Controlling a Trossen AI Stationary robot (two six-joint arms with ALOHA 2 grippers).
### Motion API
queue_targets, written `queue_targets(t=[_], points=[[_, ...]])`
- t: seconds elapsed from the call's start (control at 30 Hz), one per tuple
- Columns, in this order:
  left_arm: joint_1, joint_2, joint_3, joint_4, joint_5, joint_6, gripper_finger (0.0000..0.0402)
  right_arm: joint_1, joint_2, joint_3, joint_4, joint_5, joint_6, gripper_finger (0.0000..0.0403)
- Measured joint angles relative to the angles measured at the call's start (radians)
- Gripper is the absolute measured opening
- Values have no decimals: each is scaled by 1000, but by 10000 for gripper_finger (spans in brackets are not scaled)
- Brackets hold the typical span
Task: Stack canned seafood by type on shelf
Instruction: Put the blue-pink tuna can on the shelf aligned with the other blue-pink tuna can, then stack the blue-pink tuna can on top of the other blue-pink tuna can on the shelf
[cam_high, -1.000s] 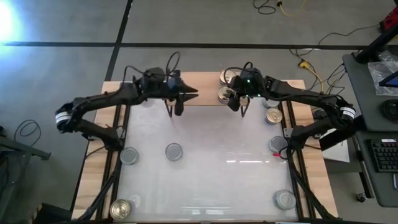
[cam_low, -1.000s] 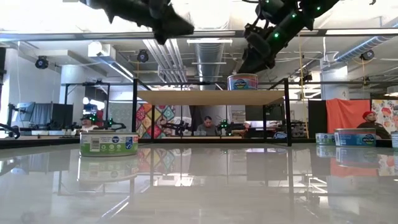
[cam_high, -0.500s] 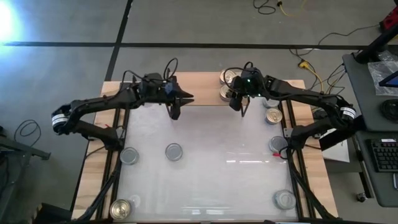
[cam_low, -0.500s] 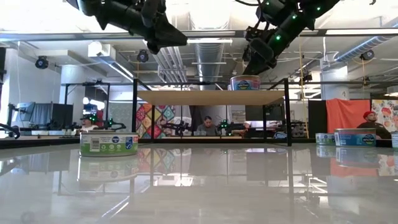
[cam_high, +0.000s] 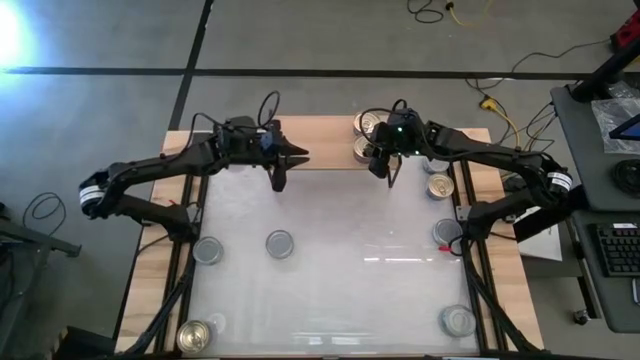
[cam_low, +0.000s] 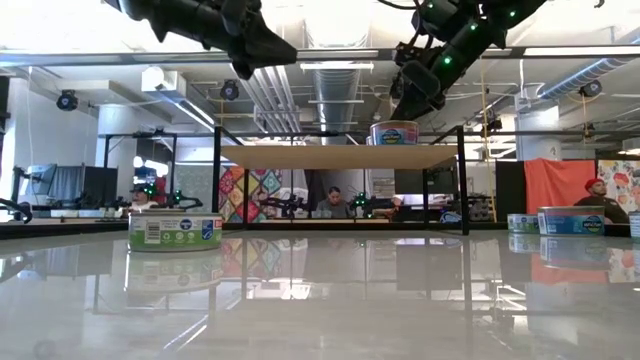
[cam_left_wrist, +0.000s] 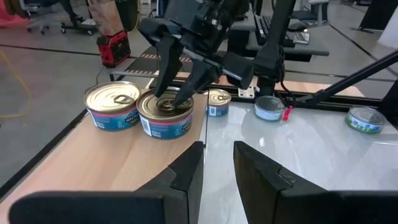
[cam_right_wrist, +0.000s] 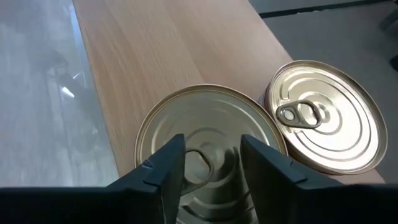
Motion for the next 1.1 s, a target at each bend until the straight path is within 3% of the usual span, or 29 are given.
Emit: queue_targets(t=[0.5,0.67,0.8,0.97,1.1], points=[[-2,-17,0,-2,1,1,74,11,0,68,-13,-2,-7,206],[-14,-21,0,-6,0,12,74,12,-4,148,-134,0,-17,212],[-104,-36,1,10,-1,66,74,35,-29,231,-343,21,-21,211],[-216,-32,-1,-5,-1,157,74,184,-113,322,-651,255,106,210],[-297,-23,-21,-7,0,201,74,328,-189,293,-879,373,392,210]])
